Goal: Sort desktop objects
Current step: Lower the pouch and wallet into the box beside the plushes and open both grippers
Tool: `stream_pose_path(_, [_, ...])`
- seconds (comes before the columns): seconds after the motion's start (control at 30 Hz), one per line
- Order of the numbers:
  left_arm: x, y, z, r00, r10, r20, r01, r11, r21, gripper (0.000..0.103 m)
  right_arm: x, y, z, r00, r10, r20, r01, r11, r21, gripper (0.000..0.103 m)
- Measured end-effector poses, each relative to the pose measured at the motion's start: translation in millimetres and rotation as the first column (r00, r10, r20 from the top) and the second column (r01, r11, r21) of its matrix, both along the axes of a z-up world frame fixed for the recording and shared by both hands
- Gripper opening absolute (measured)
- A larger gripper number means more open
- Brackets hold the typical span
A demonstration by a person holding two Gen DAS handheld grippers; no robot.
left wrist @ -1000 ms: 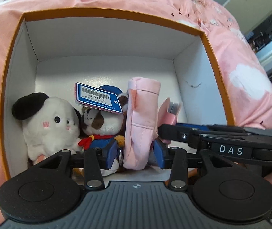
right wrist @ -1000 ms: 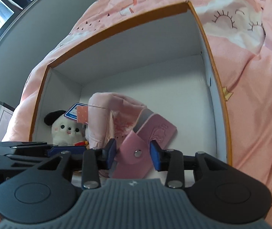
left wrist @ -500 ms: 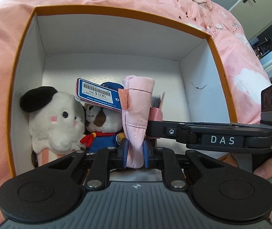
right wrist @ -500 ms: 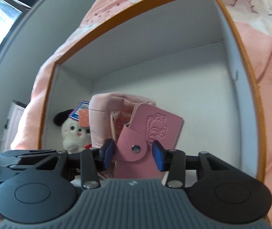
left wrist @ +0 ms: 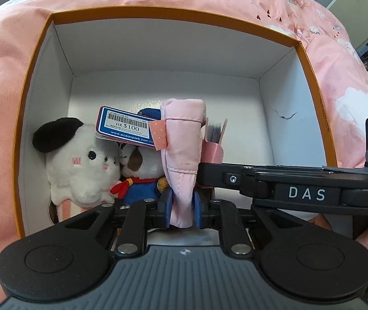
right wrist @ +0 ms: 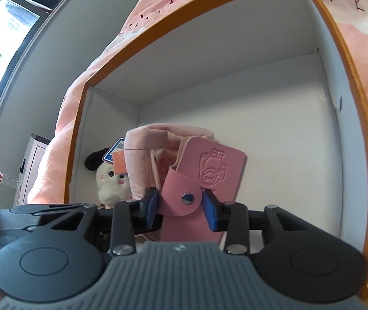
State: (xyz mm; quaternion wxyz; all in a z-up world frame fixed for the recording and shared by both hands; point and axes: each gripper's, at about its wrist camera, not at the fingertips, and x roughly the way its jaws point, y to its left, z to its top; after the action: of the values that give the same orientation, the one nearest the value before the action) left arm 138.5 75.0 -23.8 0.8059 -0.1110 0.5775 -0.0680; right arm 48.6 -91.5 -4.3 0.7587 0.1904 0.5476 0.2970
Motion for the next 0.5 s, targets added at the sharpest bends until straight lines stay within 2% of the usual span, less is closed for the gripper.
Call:
stream_pose_path(0.07, [-1.7, 0.3, 0.8, 1.000, -0.006, 0.002, 0.006, 1.000, -0.001, 0.023, -2.4, -0.1, 2.4, 1.000, -0.003, 0.005, 0.003, 1.000, -0.007, 0.042])
stream_pose_path(0.2, [-5.0, 3.3, 0.1, 1.000, 0.011, -0.009, -0.011, 1.000, 0.002, 0.037, -8.9, -2.2, 8.7, 0.999, -0.007, 0.049, 0.009, 0.999, -0.032, 0.045])
stream_pose_path(0.33, [-13.4, 2.1, 7.1, 0.999, 0.017, 0.030, -0.018, 1.000, 0.021, 0.048, -16.9, -5.3, 16.7, 0.994, -0.003, 0.108, 0.009, 0.998, -0.057, 0.049])
stream_pose_path(0.5, [-25.4, 1.6, 20.6, 0.997, 0.012, 0.080, -0.015, 0.999, 0.032, 0.048, -24.3, -6.7, 29.9, 0.986, 0.011, 0.165, 0.004, 0.996, -0.086, 0.052])
